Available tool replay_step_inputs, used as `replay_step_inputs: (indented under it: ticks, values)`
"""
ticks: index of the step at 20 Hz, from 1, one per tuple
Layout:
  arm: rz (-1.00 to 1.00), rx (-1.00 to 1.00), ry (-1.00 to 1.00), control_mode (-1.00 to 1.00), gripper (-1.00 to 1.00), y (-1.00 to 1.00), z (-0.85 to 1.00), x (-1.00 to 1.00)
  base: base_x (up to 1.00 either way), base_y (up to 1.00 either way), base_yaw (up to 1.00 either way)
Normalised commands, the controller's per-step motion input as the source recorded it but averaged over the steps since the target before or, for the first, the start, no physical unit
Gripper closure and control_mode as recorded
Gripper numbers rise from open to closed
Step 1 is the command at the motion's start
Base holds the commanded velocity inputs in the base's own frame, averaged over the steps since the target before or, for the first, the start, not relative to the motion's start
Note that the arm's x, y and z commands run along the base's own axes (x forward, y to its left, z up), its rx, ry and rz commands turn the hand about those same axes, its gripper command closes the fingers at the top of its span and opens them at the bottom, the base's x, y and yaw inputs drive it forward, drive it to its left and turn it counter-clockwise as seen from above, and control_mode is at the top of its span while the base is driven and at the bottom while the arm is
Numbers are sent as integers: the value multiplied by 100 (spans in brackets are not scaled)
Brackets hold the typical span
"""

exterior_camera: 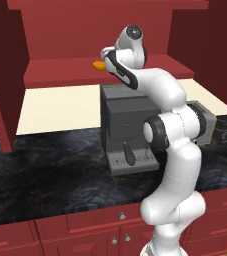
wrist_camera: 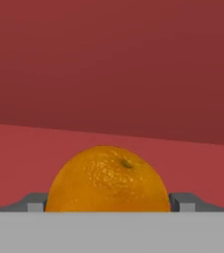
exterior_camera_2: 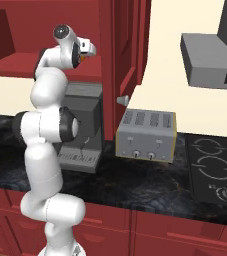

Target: Pick the oranges from the cabinet and place them in one bowl. Pick the banana from the sink and place it in the other bowl.

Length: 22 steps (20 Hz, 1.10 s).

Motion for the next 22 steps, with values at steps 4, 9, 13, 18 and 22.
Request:
replay_step_inputs:
  ticks: [4,9,13,18,22]
  values:
    - [0,0,-1,-100,100,4,-4,3,0,0,0]
    - [-5,-1,-6,-100,100,9,0,-18,0,0,0]
    - [-9,-2,-13,-100,100,10,3,-29,0,0,0]
    - [-10,0,-1,-100,100,1,10,-53,0,0,0]
    - [-7,0,1,-100,100,1,10,-71,0,0,0]
